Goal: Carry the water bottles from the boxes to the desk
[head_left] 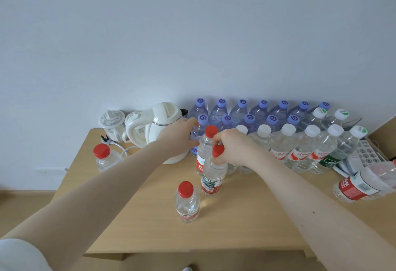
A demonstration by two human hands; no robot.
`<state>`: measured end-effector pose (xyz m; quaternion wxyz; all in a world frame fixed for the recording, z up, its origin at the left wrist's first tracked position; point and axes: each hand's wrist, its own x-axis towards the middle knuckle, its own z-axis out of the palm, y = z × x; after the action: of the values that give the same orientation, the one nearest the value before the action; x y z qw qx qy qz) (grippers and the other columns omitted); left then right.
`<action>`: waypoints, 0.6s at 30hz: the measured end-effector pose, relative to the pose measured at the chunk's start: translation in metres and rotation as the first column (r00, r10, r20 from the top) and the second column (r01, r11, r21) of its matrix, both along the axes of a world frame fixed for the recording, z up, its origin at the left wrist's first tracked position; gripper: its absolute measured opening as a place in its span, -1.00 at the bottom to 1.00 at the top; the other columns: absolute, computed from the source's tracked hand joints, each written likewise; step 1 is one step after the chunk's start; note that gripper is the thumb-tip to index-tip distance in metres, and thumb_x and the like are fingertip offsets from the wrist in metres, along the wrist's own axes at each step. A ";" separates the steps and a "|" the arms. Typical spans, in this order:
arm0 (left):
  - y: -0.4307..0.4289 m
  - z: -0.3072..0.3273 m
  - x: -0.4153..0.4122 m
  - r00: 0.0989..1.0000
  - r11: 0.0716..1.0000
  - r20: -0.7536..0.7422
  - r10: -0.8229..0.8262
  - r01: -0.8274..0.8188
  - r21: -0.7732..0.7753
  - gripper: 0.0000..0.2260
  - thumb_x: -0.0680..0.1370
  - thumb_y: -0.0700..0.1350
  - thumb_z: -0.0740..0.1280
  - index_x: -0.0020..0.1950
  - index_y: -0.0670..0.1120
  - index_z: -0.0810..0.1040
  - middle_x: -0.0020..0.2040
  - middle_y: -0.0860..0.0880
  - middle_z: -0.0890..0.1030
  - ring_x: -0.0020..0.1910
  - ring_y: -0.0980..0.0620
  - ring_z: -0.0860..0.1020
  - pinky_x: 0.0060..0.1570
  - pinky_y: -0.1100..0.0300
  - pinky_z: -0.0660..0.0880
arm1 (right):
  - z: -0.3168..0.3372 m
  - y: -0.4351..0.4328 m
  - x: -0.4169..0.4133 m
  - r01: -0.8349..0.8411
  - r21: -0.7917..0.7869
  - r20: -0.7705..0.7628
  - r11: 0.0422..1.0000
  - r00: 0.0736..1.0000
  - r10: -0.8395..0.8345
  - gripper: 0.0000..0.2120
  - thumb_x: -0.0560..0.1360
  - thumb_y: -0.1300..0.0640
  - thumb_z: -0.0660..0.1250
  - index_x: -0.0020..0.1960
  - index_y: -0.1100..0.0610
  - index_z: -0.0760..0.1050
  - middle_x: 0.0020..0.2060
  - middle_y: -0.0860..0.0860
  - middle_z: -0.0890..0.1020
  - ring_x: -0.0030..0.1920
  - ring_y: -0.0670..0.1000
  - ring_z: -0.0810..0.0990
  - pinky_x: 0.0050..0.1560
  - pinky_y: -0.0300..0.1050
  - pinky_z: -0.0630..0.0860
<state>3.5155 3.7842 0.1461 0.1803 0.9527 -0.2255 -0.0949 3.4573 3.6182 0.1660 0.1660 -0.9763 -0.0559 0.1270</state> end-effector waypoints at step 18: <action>0.027 0.005 -0.017 0.999 0.997 -0.037 0.017 -0.014 0.070 -0.62 0.56 0.03 0.33 0.33 -0.05 0.40 0.28 -0.01 0.47 0.14 -0.05 0.51 0.10 0.03 0.47 | 0.000 0.032 -0.002 -0.001 -0.128 0.069 0.992 0.998 0.010 -0.71 0.47 -0.08 0.39 -0.09 0.13 0.44 -0.21 0.00 0.46 -0.12 0.07 0.51 -0.34 -0.17 0.28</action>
<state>3.4988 3.8111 0.1507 0.1520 0.9582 -0.2112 -0.1193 3.4551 3.6498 0.1664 0.1006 -0.9886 -0.0562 0.0966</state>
